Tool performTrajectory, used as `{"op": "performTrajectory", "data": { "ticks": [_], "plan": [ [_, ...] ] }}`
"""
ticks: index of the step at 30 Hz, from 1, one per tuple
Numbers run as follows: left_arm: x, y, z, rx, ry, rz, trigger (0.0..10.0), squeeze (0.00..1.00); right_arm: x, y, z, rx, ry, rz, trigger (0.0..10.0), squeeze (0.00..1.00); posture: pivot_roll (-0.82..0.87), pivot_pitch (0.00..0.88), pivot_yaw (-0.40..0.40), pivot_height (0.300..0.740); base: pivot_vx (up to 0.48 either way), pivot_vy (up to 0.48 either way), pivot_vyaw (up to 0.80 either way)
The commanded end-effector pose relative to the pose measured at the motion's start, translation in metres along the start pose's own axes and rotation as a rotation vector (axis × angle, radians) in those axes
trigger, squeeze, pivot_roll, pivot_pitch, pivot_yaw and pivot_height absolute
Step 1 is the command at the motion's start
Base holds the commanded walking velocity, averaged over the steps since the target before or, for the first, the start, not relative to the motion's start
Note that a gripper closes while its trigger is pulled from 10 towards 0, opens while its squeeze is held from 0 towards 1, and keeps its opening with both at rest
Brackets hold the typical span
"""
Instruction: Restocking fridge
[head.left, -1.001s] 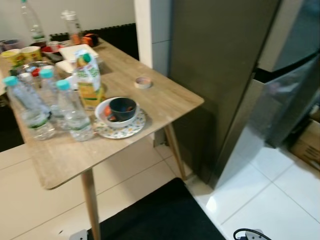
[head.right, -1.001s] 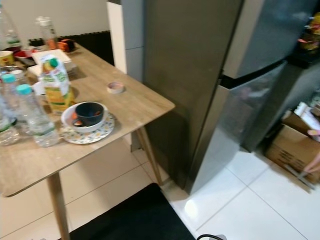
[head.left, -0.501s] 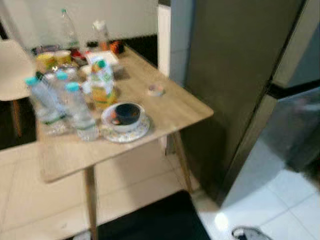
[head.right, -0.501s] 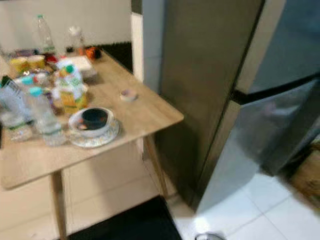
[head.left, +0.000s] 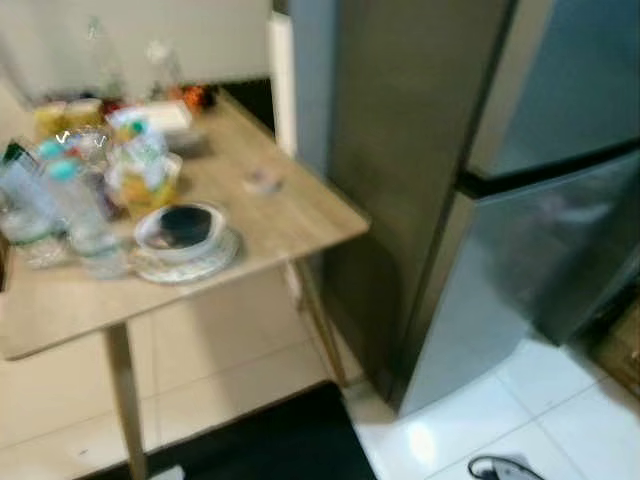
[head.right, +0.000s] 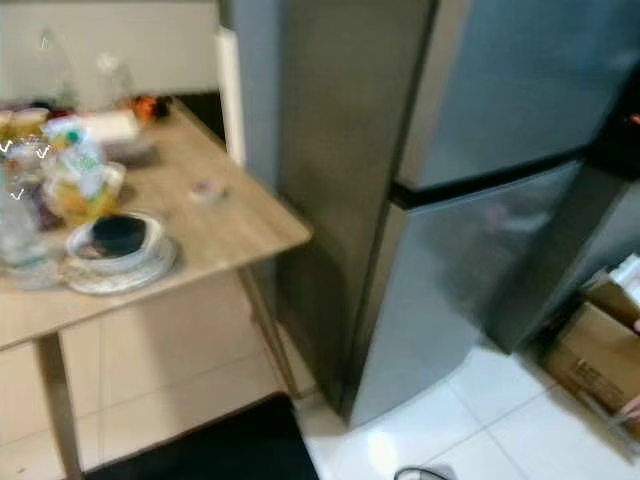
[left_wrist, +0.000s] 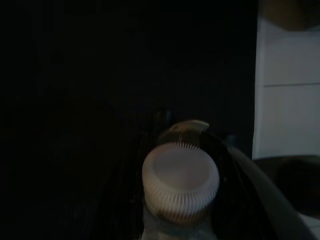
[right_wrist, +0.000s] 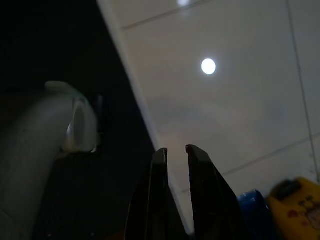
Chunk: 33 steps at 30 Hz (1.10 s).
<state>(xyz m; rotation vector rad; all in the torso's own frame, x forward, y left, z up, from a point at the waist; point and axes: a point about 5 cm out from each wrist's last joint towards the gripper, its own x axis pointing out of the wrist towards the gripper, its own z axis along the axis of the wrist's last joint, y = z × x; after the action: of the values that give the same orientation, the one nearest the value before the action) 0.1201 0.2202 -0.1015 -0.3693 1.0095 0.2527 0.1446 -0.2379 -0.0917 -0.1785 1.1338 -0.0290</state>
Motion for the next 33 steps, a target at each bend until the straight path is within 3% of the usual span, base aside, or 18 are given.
{"op": "performTrajectory", "data": {
  "ticks": [1,7,27,33],
  "plan": [
    [0.0021,-0.0104,-0.0026,-0.015,0.014,-0.039,10.0,0.0,-0.0002,-0.004,0.0042,0.015,-0.024,-0.018,10.0,0.0,-0.12,0.0,-0.002,0.74,0.0,-0.461,0.0],
    [0.0025,-0.0119,-0.0018,-0.014,0.011,-0.044,10.0,0.0,-0.0003,0.0026,0.0058,0.12,-0.064,0.073,10.0,0.0,-0.12,0.0,-0.002,0.74,0.0,-0.461,0.0],
    [0.0033,-0.0152,-0.0016,-0.004,0.012,-0.053,10.0,0.0,-0.0004,0.0043,0.0045,0.125,-0.058,0.101,10.0,0.0,-0.13,0.0,-0.004,0.74,0.0,-0.462,0.7],
    [0.0037,-0.0157,0.0003,-0.001,0.007,-0.051,10.0,0.0,-0.0004,0.004,0.0047,0.13,-0.063,0.093,10.0,0.0,-0.13,0.0,-0.005,0.74,0.0,-0.43,0.0]
  ]
}}
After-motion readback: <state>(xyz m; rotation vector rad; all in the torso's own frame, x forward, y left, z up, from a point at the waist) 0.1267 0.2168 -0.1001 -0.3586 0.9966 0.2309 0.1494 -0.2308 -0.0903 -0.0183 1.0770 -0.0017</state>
